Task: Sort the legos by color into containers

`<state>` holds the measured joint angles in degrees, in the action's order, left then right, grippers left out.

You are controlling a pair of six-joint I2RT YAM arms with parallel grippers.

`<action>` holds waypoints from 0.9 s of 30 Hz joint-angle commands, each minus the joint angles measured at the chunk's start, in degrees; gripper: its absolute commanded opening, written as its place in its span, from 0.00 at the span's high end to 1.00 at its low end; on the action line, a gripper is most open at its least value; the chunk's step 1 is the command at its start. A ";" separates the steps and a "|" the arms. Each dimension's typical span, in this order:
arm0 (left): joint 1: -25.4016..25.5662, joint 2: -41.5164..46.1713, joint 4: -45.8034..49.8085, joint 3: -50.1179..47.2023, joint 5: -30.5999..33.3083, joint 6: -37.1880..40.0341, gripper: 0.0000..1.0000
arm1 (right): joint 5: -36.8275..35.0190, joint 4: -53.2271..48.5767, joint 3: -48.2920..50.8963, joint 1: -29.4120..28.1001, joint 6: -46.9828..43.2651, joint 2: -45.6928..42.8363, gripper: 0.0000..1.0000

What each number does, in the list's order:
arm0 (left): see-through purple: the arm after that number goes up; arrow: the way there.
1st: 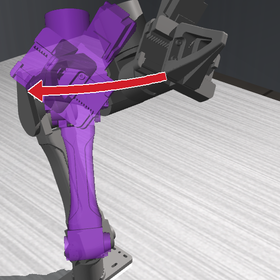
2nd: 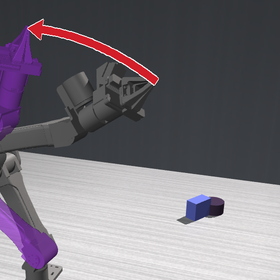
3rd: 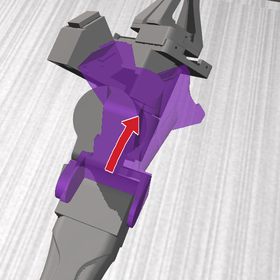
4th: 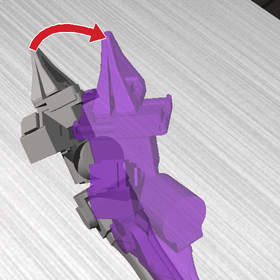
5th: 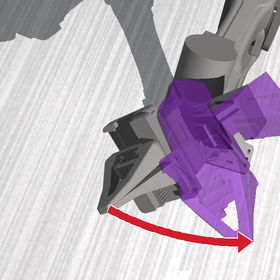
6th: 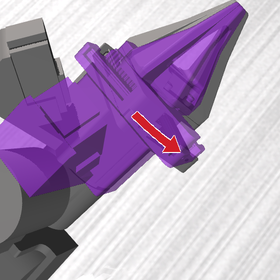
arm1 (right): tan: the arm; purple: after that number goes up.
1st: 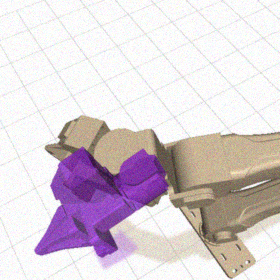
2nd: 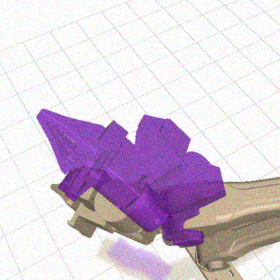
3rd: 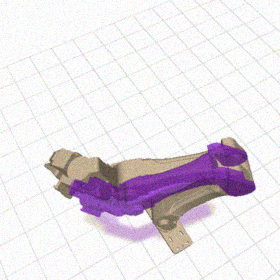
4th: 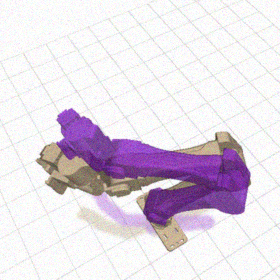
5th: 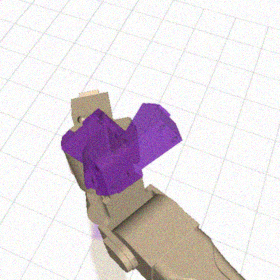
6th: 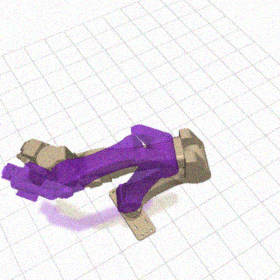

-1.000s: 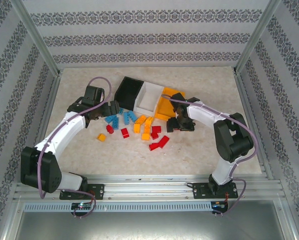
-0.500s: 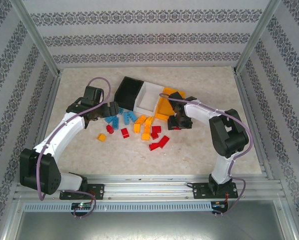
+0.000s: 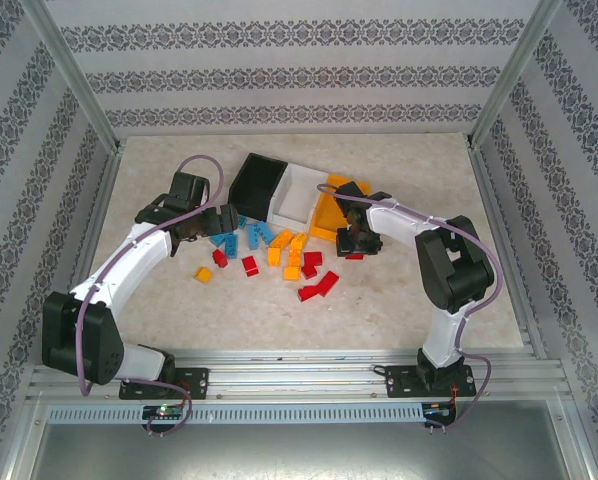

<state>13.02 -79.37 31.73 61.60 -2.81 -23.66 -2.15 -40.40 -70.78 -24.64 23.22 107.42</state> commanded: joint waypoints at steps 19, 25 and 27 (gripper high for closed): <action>-0.14 -5.59 -4.17 3.95 -2.96 -5.67 0.00 | -0.49 -11.98 -3.66 -0.03 -0.92 -18.30 0.51; -0.10 -6.49 -3.89 4.69 -4.22 -5.78 0.00 | 0.20 -13.63 -12.87 0.08 -2.30 -15.74 0.51; -0.10 -6.49 -3.48 4.72 -4.74 -5.71 0.00 | 0.38 -13.66 -15.98 0.08 -2.74 -13.37 0.51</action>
<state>13.02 -85.30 29.10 65.06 -6.24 -28.60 -2.11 -52.16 -82.87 -24.60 22.00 91.29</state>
